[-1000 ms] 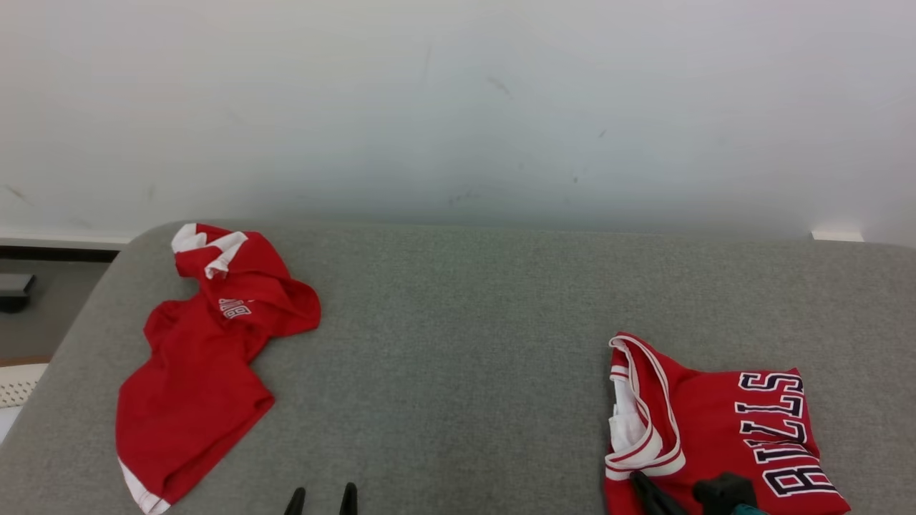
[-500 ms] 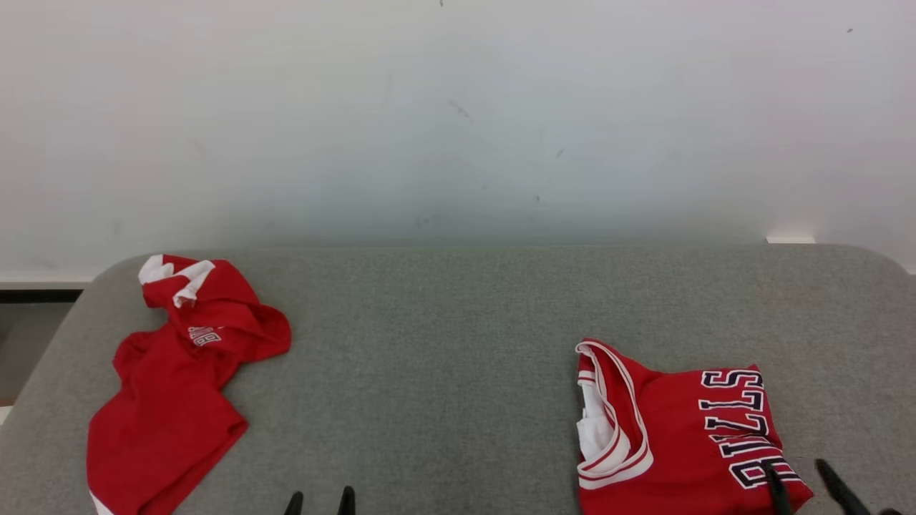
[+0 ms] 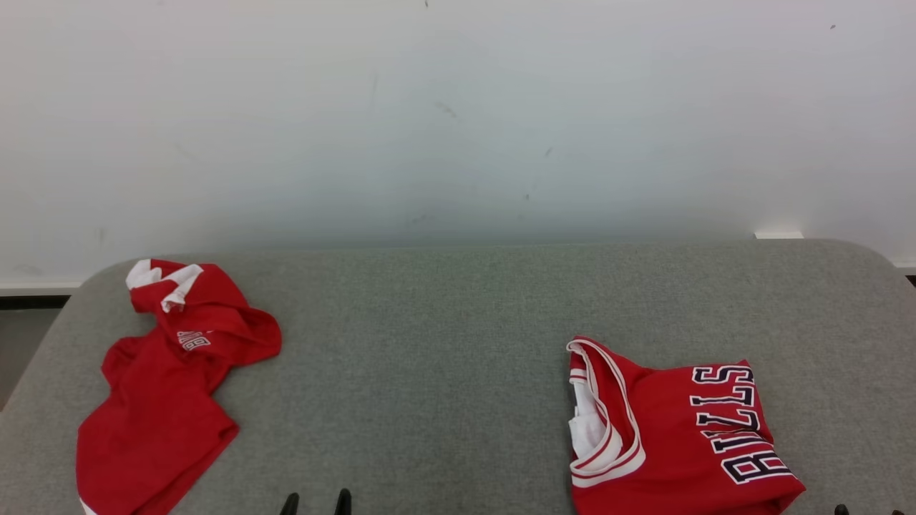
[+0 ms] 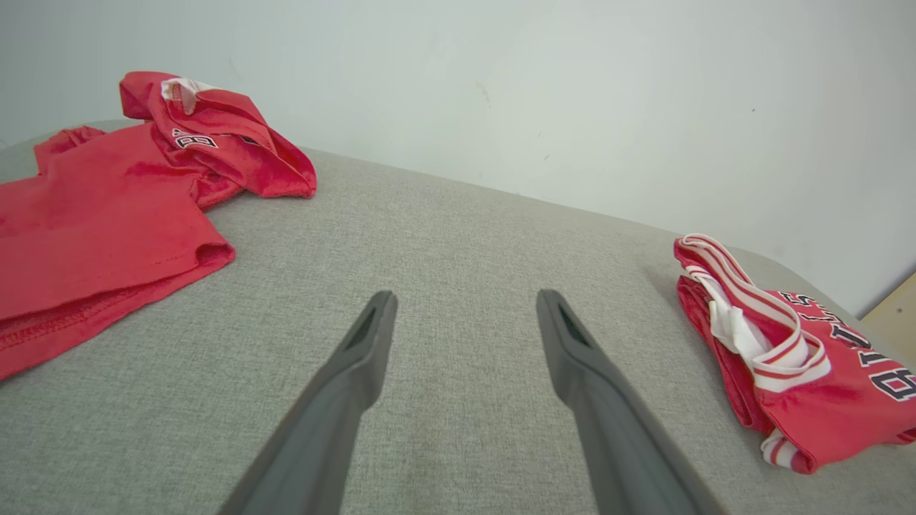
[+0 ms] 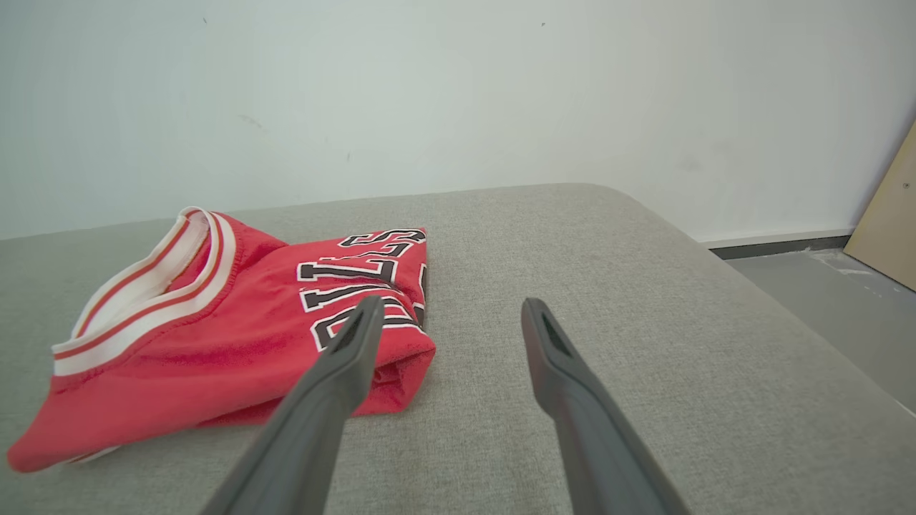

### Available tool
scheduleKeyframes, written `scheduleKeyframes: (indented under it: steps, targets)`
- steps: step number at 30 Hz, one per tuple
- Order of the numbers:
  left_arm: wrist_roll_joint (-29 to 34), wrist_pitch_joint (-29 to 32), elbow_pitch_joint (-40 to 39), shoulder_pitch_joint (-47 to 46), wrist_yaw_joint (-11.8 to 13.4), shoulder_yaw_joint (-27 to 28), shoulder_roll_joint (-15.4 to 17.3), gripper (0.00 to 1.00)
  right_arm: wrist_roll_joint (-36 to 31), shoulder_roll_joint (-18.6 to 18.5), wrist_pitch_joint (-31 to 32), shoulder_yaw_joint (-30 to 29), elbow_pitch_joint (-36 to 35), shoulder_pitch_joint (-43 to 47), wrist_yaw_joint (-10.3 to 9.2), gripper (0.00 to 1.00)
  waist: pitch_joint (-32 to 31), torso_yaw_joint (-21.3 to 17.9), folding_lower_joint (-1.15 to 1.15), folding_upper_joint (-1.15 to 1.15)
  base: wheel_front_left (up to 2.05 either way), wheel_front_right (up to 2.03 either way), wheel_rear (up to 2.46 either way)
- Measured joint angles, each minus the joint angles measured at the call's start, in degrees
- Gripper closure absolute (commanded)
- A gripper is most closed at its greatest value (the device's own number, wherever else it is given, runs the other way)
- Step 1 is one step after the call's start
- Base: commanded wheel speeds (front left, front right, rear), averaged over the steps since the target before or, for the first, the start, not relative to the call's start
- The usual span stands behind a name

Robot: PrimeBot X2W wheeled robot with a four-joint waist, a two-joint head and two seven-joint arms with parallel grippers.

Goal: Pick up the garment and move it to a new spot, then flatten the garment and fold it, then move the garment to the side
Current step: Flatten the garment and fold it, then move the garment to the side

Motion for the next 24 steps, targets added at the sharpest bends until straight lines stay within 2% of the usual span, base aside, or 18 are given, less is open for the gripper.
scheduleKeyframes:
  steps: [3, 6, 9, 12, 14, 19, 24]
  targets:
    - [0.01, 0.00, -0.18, 0.04, -0.02, 0.10, 0.00, 0.00, 3.80, 0.86, 0.00, 1.18, 1.05, 0.08, 0.00, 0.00, 0.41, 0.04, 0.00, 0.00, 0.00, 0.00, 0.00]
    - [0.18, 0.00, -0.11, 0.04, -0.30, 0.04, -0.01, 0.00, 11.73, -1.16, 2.01, 4.55, 1.78, -1.96, 0.00, 0.00, 1.04, 0.09, 0.00, 0.00, 0.00, 0.00, 0.00]
    - [0.37, 0.00, -0.07, -0.12, -0.55, 0.05, -0.01, 0.00, 21.90, -5.84, 11.44, 7.03, 0.20, -5.68, 0.00, 0.00, 1.91, 0.22, 0.00, 0.00, 0.00, 0.00, 0.00]
    - [1.01, 0.00, 0.11, -0.39, -0.87, 0.00, 0.01, 0.00, 28.58, -10.02, 23.14, 5.64, 0.31, -9.52, -0.04, 0.00, 2.92, 0.59, 0.00, 0.00, 0.00, 0.00, 0.00]
    - [1.12, 0.00, 0.15, -0.80, -1.04, -0.15, -0.02, 0.00, 32.29, -10.22, 30.38, 3.88, 1.91, -12.50, -0.03, 0.00, 3.65, 0.92, 0.00, 0.00, 0.00, 0.00, 0.00]
    - [1.20, 0.00, 0.73, -2.18, -1.66, -1.00, -0.01, 0.00, 34.32, -10.00, 42.46, 2.22, 7.08, -20.49, -0.04, 0.00, 5.86, 2.50, 0.00, 0.00, 0.00, 0.00, 0.00]
    - [1.20, 0.00, 1.22, -4.46, -2.07, -1.81, -0.01, 0.00, 32.75, -8.35, 48.60, 2.22, 12.88, -25.07, -0.04, 0.00, 8.38, 5.21, 0.00, 0.00, 0.00, 0.00, 0.00]
